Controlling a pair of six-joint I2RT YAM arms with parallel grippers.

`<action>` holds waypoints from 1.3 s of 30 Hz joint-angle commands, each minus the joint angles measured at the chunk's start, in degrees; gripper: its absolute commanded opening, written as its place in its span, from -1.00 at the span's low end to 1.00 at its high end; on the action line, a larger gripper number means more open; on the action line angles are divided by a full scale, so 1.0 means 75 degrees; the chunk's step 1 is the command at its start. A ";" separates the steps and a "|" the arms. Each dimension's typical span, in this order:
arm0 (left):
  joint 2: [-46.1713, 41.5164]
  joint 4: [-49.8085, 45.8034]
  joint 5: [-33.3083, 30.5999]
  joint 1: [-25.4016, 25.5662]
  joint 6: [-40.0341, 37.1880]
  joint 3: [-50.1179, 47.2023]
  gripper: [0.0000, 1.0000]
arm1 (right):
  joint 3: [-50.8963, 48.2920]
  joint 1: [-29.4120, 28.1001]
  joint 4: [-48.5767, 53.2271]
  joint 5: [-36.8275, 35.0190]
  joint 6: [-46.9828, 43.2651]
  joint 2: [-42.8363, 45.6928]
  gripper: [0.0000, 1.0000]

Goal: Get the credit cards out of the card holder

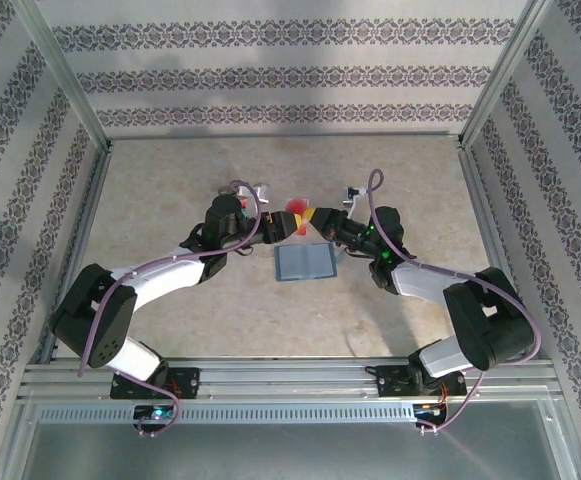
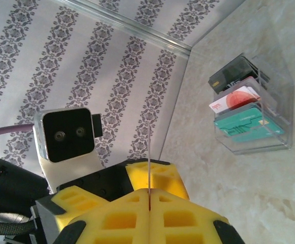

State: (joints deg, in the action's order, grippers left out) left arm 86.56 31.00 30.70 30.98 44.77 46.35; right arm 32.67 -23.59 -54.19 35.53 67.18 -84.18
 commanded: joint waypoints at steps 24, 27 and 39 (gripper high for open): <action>0.0001 0.1315 0.0582 -0.0485 0.0590 -0.0274 -0.68 | 0.0192 -0.0012 -0.1211 0.0384 0.0377 -0.0468 -0.96; -0.0025 0.1321 0.0618 -0.0480 0.0564 -0.0262 -0.77 | 0.0157 0.0008 -0.1253 0.0380 0.0383 -0.0511 -0.91; -0.0584 -0.1346 0.0688 -0.0683 -0.1552 0.0479 -1.00 | -0.0320 0.0221 -0.0953 0.0122 0.0087 -0.0346 -0.27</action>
State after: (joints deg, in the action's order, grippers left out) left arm 84.86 30.13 34.96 26.87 41.71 45.76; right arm 31.66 -22.59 -60.12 36.86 69.93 -87.96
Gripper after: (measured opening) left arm 0.054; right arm 0.355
